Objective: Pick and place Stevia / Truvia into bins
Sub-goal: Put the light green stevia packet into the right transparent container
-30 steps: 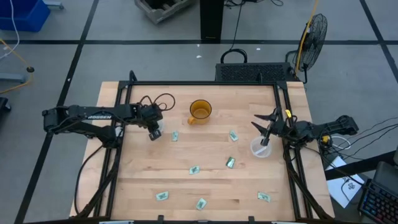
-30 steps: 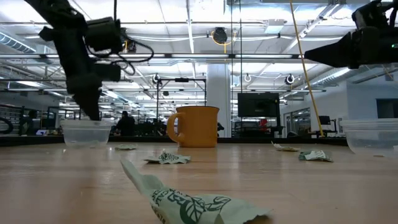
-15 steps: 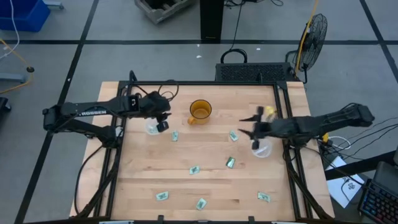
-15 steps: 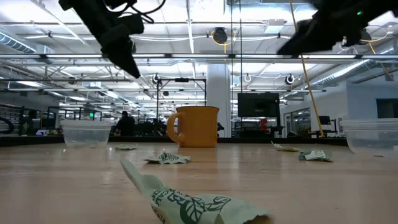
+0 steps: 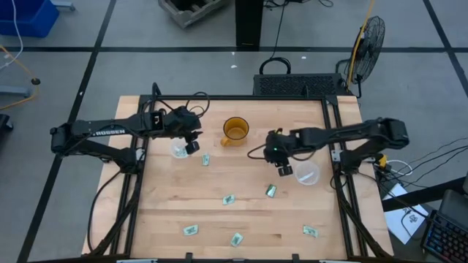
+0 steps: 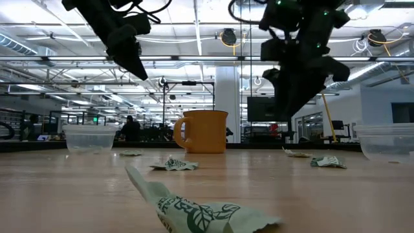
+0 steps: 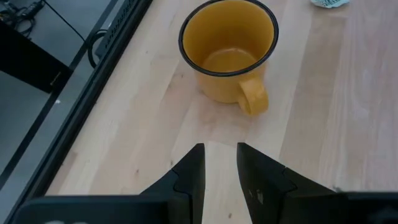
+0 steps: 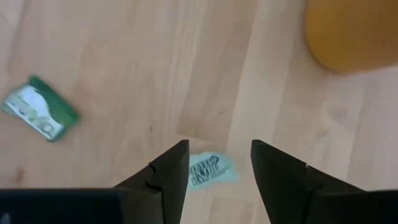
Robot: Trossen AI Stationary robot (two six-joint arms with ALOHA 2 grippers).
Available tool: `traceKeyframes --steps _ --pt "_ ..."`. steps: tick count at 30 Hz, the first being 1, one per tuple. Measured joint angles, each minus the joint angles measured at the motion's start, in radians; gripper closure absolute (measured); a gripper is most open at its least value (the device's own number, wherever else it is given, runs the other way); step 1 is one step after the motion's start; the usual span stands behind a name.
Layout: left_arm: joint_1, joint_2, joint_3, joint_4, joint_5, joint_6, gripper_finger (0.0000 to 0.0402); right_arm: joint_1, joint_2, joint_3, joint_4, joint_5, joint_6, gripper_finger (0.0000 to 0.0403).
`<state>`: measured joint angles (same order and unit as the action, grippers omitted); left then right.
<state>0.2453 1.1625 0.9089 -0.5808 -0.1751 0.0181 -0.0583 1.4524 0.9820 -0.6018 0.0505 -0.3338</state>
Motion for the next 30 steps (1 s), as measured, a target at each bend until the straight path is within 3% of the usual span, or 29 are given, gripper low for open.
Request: traceKeyframes --steps 17,22,30 --pt "0.000 0.000 0.000 0.000 -0.001 0.000 0.0302 -0.109 0.188 -0.016 0.055 -0.004 -0.049 0.0238" --pt "0.000 0.000 0.000 0.000 -0.001 0.006 0.0302 -0.124 0.223 -0.016 0.063 -0.081 -0.061 0.0238" --pt "0.000 0.000 0.000 0.001 -0.002 0.006 0.0302 -0.131 0.256 -0.014 0.082 -0.080 -0.096 0.0251"
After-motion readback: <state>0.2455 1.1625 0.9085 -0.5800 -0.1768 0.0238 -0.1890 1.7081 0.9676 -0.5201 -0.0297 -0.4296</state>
